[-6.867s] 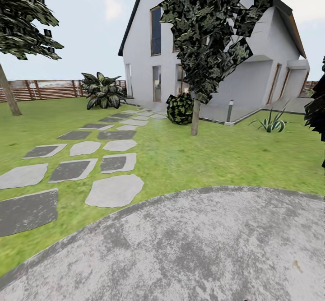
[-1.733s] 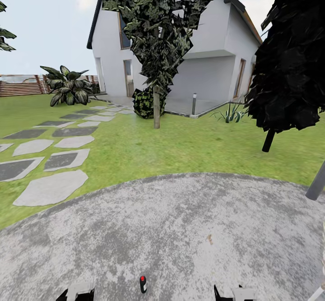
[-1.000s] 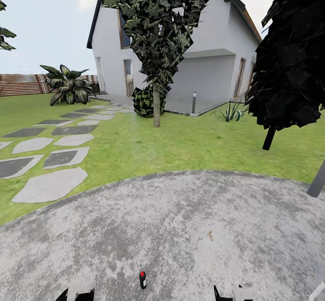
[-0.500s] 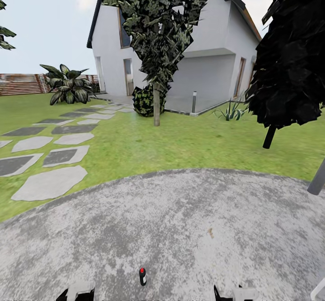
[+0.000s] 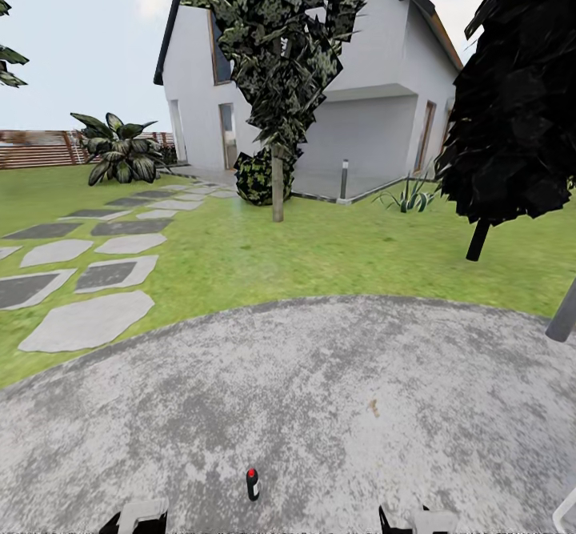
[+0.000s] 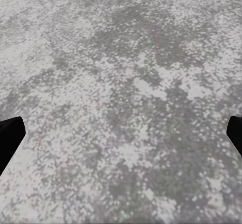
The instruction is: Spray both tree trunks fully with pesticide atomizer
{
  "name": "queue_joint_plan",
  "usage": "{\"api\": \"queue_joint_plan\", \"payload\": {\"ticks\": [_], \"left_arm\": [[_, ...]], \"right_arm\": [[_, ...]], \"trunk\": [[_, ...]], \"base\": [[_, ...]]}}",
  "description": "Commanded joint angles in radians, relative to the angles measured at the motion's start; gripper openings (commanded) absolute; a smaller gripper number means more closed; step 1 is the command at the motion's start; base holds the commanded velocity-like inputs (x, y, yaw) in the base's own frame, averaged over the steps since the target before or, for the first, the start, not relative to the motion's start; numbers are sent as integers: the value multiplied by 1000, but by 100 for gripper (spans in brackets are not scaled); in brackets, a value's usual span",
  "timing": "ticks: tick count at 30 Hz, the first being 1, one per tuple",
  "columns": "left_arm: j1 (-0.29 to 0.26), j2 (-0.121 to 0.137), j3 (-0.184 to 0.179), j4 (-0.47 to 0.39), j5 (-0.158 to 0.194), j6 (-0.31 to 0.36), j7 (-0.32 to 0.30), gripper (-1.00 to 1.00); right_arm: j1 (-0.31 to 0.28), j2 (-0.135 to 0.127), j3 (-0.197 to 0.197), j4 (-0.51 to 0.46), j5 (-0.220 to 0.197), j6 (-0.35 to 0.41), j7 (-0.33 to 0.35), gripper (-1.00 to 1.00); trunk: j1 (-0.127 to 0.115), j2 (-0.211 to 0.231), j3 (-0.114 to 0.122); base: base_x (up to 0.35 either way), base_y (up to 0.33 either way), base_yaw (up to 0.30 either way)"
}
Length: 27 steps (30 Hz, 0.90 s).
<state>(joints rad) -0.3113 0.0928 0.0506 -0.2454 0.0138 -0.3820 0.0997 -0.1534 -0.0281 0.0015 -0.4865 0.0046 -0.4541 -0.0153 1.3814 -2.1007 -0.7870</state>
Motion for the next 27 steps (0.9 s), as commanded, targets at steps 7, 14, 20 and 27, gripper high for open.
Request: {"api": "queue_joint_plan", "payload": {"ticks": [7, 14, 20, 27], "left_arm": [[0, -1, 0, 0, 0, 0, 0, 100], [0, -1, 0, -1, 0, 0, 0, 100], [-70, -4, -5, -25, -10, 13, -2, 100], [-219, -5, -10, -21, -13, 52, -1, 100]], "right_arm": [[0, 0, 0, 0, 0, 0, 0, 100], [0, 0, 0, 0, 0, 0, 0, 100], [-3, 1, -3, -31, -2, 1, -2, 100], [-59, 0, -3, -168, 0, 22, -3, 100]], "trunk": [[27, -49, -22], [54, -98, -44], [77, -140, -63], [104, -189, -85]], "base": [[0, 0, 0], [0, 0, 0], [0, 0, 0], [0, 0, 0]]}}
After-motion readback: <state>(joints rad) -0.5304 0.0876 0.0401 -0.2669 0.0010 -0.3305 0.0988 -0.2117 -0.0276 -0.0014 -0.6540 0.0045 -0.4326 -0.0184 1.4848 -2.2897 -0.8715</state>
